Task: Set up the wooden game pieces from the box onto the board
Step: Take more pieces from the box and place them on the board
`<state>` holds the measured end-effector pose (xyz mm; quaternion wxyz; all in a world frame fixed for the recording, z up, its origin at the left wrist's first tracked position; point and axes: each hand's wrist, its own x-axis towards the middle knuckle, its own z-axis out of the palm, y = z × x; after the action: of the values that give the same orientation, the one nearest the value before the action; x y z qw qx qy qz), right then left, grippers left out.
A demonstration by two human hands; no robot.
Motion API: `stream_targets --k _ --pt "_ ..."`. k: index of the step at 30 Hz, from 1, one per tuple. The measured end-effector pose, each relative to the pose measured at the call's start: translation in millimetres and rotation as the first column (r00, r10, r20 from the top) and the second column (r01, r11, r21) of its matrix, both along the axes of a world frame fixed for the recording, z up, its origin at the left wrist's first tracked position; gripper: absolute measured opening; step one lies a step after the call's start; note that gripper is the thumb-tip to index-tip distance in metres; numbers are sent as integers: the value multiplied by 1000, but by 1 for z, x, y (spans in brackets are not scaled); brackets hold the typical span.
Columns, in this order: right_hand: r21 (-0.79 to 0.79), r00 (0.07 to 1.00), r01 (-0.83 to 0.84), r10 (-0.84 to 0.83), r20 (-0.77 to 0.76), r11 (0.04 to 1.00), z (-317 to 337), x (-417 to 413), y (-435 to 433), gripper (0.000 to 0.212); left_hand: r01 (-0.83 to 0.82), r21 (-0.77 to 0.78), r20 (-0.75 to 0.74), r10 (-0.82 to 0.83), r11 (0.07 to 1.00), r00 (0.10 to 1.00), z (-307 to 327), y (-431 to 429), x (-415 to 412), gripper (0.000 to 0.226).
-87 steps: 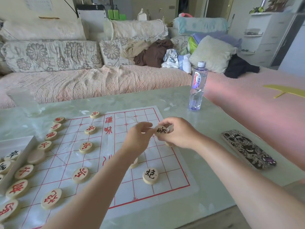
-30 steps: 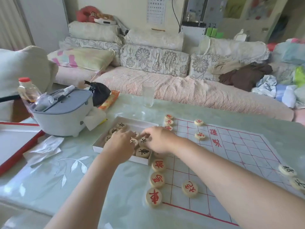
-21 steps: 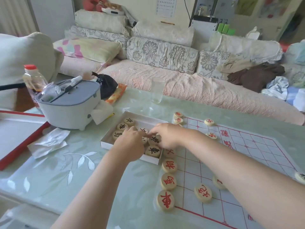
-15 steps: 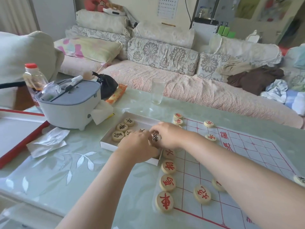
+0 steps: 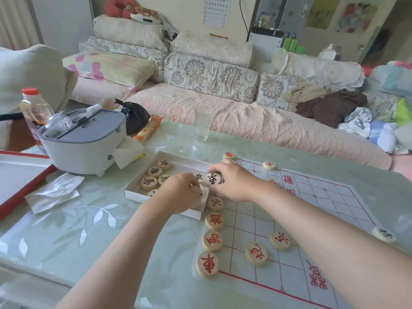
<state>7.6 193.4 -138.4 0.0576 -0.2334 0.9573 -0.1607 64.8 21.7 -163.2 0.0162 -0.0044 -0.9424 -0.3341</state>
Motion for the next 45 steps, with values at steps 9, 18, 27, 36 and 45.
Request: stream_targets --k 9,18,27,36,45 --pt "-107 993 116 -119 -26 988 10 46 98 49 134 153 -19 -133 979 991 24 87 10 28" --pt "-116 926 378 -378 30 918 7 107 247 45 337 254 116 -375 906 920 23 206 29 27" --pt "19 898 435 -435 71 900 1 154 333 43 507 224 194 -548 832 814 10 286 49 30" --pt "91 905 415 -420 60 905 -21 184 370 35 401 250 192 -451 882 872 10 331 59 35" --pt "-73 917 398 -394 57 915 -23 183 376 52 413 299 158 -471 860 868 4 356 70 16"
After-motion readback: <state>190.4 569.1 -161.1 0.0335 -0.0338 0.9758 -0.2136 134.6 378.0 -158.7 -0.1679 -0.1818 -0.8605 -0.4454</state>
